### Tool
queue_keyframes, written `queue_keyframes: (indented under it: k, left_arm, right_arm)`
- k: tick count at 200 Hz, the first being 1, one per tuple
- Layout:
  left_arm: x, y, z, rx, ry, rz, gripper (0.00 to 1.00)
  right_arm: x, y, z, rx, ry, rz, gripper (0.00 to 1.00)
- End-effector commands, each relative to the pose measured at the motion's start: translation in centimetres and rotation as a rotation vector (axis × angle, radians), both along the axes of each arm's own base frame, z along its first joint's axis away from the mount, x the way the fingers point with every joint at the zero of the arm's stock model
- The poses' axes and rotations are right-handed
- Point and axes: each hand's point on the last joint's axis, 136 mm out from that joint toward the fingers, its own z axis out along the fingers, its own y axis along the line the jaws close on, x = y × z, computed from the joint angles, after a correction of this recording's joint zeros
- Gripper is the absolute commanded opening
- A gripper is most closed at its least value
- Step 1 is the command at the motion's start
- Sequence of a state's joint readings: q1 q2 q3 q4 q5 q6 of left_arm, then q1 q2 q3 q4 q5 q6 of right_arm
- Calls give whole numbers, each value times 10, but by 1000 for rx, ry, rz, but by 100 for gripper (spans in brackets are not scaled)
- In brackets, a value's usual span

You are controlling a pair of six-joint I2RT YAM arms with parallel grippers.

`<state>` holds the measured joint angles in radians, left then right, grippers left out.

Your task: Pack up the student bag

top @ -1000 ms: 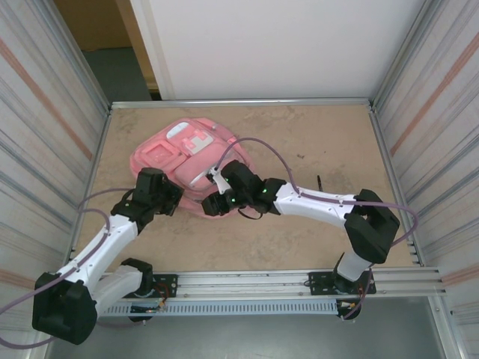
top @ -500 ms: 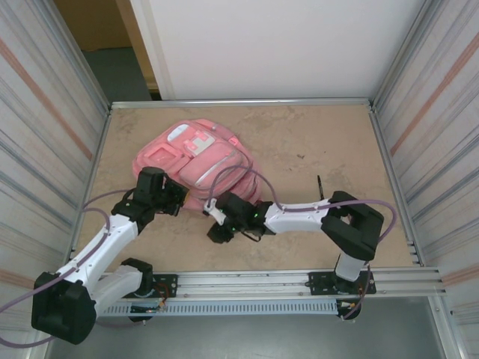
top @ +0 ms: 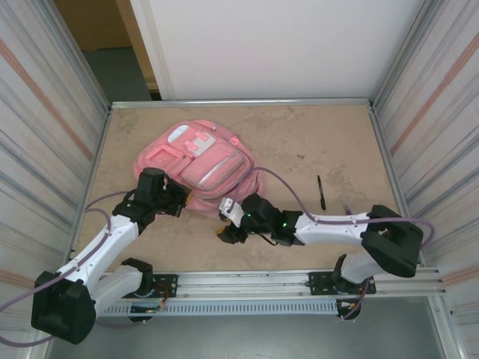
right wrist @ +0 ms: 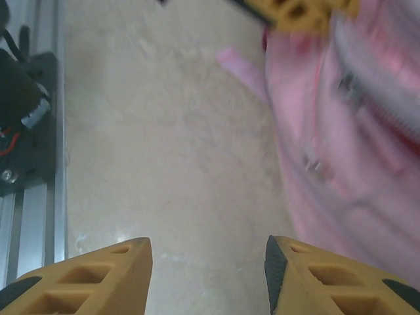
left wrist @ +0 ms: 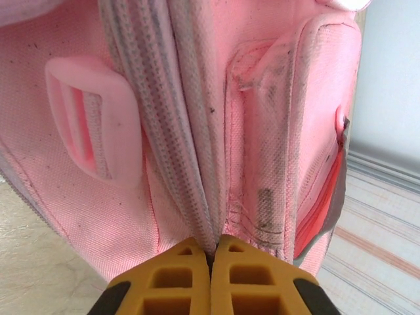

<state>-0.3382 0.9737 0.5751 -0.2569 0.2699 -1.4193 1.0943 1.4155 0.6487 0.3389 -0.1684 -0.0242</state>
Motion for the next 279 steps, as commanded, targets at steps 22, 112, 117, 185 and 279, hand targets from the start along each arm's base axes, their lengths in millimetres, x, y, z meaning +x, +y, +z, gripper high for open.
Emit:
queue_keyframes:
  k: [22, 112, 117, 185, 279]
  left_arm:
    - [-3, -17, 2, -57, -12, -70, 0]
    - [-7, -24, 10, -87, -25, -88, 0]
    - [-8, -24, 9, -84, -24, -89, 0]
    - [-9, -31, 2, -84, -8, -102, 0]
    - [-10, -29, -5, -72, 2, -97, 0]
  right_arm:
    - [50, -3, 11, 76, -235, -65, 47]
    - [83, -2, -18, 117, -337, -172, 38]
    - [81, -1, -18, 118, -339, -166, 38]
    - [66, 18, -15, 170, -228, -76, 33]
    - [45, 8, -1, 241, -32, 113, 41]
